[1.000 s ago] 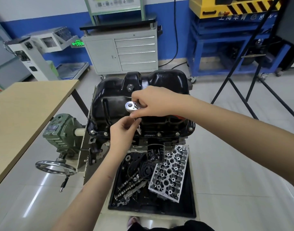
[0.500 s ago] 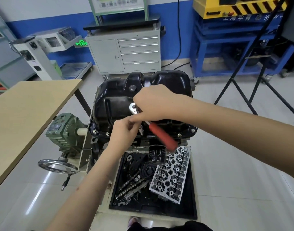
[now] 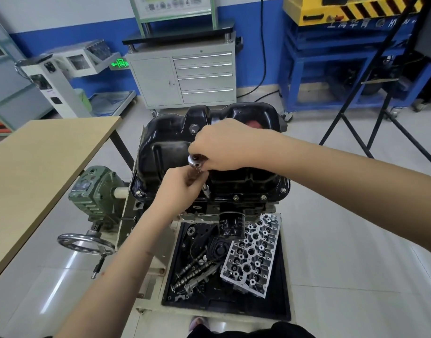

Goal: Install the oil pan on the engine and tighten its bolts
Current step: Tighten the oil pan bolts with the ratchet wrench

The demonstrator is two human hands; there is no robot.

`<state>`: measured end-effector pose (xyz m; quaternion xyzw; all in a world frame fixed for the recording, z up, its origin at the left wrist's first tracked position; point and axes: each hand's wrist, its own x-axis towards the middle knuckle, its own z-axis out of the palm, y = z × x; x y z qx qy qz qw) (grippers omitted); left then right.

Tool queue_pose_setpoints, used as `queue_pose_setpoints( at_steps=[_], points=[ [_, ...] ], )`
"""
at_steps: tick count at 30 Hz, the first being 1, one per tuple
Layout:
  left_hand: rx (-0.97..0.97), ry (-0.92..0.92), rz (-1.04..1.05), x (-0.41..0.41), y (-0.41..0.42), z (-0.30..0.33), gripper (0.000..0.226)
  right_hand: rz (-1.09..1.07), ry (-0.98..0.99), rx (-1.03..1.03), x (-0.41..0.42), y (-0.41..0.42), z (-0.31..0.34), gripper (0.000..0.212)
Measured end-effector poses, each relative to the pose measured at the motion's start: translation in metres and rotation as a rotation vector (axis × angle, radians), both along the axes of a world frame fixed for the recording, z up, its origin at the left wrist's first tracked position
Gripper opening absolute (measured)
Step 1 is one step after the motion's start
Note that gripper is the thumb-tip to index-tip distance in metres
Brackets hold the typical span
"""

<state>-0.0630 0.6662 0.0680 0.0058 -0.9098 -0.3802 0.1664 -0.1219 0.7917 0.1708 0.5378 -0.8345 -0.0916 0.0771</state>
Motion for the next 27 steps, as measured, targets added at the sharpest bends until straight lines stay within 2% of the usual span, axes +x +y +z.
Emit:
queue_pose_setpoints(
  at_steps=[2, 5, 7, 9, 11, 13, 18, 21, 22, 24, 26, 27],
  points=[
    [0.014, -0.055, -0.048, 0.001, -0.001, 0.002, 0.031, 0.071, -0.016, 0.041, -0.003, 0.000, 0.002, 0.016],
    [-0.004, -0.067, -0.061, 0.002, 0.002, 0.005, 0.030, 0.055, 0.051, 0.033, -0.003, -0.001, 0.004, 0.013],
    [-0.019, -0.027, -0.009, 0.001, 0.004, 0.004, 0.038, -0.011, 0.082, 0.027, -0.002, 0.000, 0.002, 0.040],
    [-0.025, -0.003, 0.052, 0.001, 0.006, 0.004, 0.047, -0.065, 0.043, 0.001, -0.001, 0.000, 0.000, 0.049],
    [-0.014, -0.023, 0.039, 0.000, 0.004, 0.004, 0.040, -0.062, 0.038, -0.009, -0.002, 0.000, 0.000, 0.042],
    [-0.002, -0.061, -0.031, 0.000, 0.002, 0.006, 0.029, 0.001, 0.044, 0.014, -0.001, 0.000, 0.002, 0.022],
    [-0.004, -0.091, -0.080, 0.001, -0.001, 0.007, 0.026, 0.061, 0.093, 0.055, 0.001, -0.002, 0.006, 0.011],
    [-0.016, -0.077, -0.017, 0.000, 0.001, 0.005, 0.038, -0.037, 0.081, 0.067, 0.003, -0.002, 0.005, 0.045],
    [-0.033, -0.068, 0.004, -0.002, 0.002, 0.005, 0.044, -0.056, 0.063, 0.059, 0.004, -0.002, 0.004, 0.049],
    [-0.044, -0.069, -0.005, -0.003, 0.003, 0.006, 0.042, -0.064, 0.065, 0.026, 0.004, -0.003, 0.001, 0.039],
    [-0.050, -0.112, -0.058, -0.004, 0.002, 0.010, 0.029, -0.027, 0.070, 0.042, 0.006, -0.002, 0.003, 0.013],
    [-0.060, -0.137, -0.089, -0.004, 0.002, 0.012, 0.027, 0.008, 0.086, 0.068, 0.006, -0.002, 0.003, 0.011]
  ],
)
